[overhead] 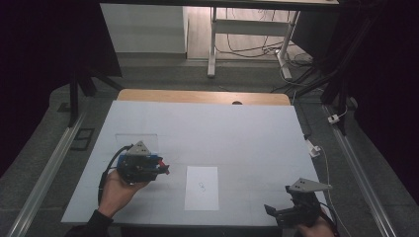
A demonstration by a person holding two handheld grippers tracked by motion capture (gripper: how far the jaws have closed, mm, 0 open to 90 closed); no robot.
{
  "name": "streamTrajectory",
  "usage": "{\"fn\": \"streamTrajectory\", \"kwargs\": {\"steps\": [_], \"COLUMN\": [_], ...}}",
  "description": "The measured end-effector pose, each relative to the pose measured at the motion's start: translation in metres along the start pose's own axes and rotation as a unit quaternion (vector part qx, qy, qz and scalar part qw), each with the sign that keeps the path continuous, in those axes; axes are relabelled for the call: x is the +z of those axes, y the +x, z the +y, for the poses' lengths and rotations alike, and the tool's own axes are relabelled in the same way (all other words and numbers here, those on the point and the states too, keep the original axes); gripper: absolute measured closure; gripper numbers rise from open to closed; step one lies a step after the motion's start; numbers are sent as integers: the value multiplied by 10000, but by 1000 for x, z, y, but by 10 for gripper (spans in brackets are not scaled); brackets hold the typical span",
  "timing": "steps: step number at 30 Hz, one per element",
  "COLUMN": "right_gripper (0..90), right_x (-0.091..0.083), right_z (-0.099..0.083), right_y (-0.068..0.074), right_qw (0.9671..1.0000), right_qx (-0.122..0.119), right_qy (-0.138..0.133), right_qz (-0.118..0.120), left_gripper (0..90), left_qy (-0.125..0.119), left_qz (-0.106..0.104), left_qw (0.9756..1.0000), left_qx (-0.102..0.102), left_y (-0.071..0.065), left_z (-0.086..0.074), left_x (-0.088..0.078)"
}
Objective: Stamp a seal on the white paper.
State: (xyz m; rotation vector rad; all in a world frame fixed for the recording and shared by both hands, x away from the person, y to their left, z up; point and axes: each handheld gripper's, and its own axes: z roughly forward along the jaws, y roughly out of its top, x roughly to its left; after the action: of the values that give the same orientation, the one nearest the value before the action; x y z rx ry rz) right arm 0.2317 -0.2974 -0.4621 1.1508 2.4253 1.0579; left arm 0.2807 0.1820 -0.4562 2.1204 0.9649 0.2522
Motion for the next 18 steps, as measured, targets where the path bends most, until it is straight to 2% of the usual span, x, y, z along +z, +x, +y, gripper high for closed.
{"fn": "streamTrajectory", "kwargs": {"steps": [5,9,18], "right_gripper": [0,0,0], "right_x": [0,0,-1], "right_z": [0,0,0], "right_y": [0,0,0], "right_qw": [10000,10000,10000], "right_qx": [1,5,20], "right_qy": [-5,-11,-23], "right_qz": [2,5,13], "left_gripper": [584,583,583], "left_qy": [19,102,35], "left_qz": [100,273,507], "left_qw": [9999,9995,9981], "left_qx": [-54,-76,-355], "left_y": [4,9,24], "left_z": [-3,-7,-14], "left_x": [-3,-5,-13]}}
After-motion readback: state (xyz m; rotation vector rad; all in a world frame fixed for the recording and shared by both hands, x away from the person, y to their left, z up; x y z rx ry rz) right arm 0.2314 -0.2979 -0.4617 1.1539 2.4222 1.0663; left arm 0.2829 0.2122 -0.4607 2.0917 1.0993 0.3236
